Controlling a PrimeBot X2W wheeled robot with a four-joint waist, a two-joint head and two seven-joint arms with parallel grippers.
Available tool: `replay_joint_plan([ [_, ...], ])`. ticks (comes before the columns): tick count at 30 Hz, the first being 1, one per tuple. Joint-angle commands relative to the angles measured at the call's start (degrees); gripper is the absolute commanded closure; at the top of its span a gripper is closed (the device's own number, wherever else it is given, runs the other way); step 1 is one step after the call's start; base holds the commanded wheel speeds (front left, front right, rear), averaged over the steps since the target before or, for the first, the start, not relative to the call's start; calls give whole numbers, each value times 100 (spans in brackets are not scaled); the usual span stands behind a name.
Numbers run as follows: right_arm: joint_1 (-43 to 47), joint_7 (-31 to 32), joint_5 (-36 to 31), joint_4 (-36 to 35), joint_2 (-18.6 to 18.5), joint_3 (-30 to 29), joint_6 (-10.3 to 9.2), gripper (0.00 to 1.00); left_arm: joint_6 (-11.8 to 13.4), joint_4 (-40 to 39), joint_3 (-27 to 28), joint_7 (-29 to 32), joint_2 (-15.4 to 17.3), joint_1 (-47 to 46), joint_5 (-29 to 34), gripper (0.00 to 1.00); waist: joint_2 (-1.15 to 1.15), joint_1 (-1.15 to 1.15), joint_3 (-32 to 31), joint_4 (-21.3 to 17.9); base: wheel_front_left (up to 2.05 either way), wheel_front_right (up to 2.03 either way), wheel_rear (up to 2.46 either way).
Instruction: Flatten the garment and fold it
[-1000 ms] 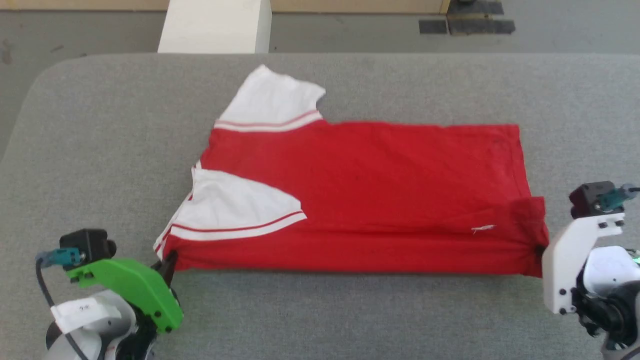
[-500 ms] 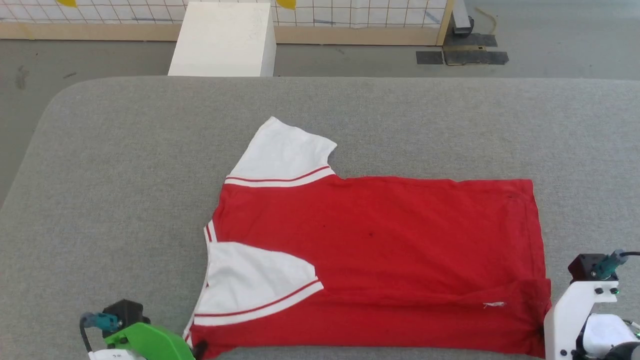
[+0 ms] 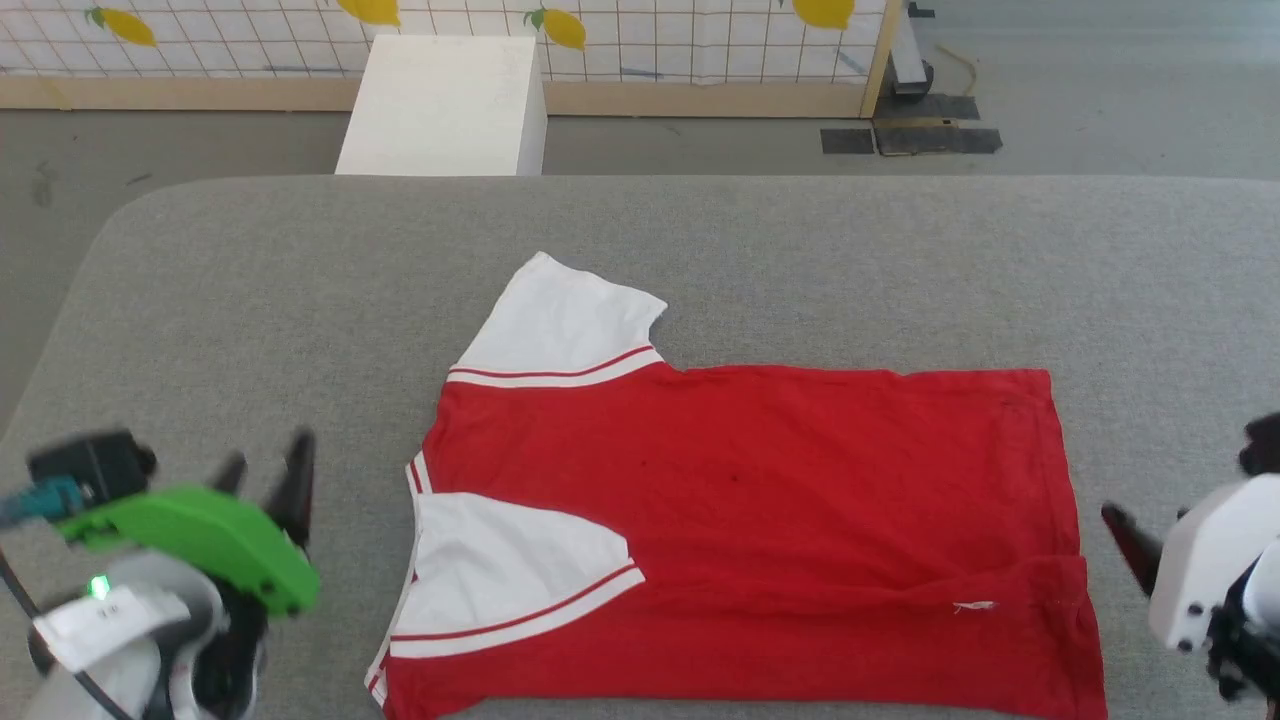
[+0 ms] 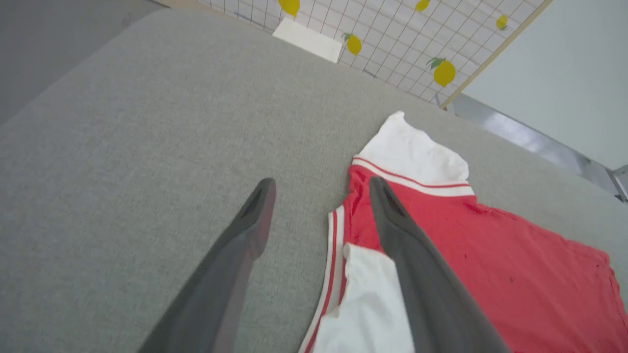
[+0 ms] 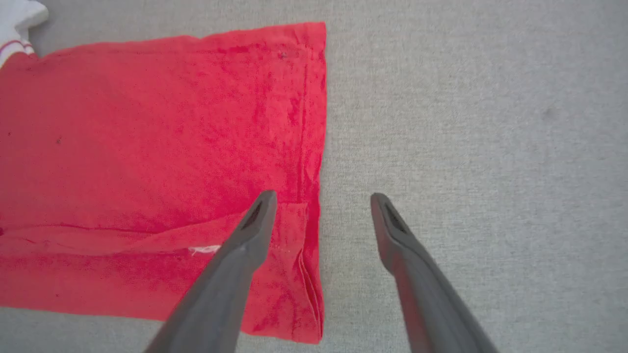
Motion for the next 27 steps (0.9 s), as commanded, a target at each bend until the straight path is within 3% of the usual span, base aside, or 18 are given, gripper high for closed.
replay_joint_plan([
  [1, -170, -37, 102, -95, 57, -44, -8, 0, -70, -2, 19, -176, -18, -259, 131, 0, 0, 0, 32, -22, 0, 0, 0],
  [6, -614, -81, 91, -305, 133, -181, -8, 0, -456, 393, -180, -718, -263, -1190, 455, 0, 0, 0, 238, -82, 0, 0, 0],
  [14, -1408, -188, -41, -422, 225, -82, -8, 0, -1297, 1768, -825, -946, -671, -3038, 851, 0, 0, 0, 924, -206, 0, 0, 0],
  [21, -1902, -197, -176, -527, 282, 173, -8, 0, -1828, 3373, -1250, -411, -979, -4773, 982, 0, 0, 0, 1633, -376, 0, 0, 0],
  [27, -1968, -173, -237, -509, 379, 317, -8, 0, -1893, 4539, -1524, 720, -1085, -5831, 970, 0, 0, 0, 2040, -574, 0, 0, 0],
])
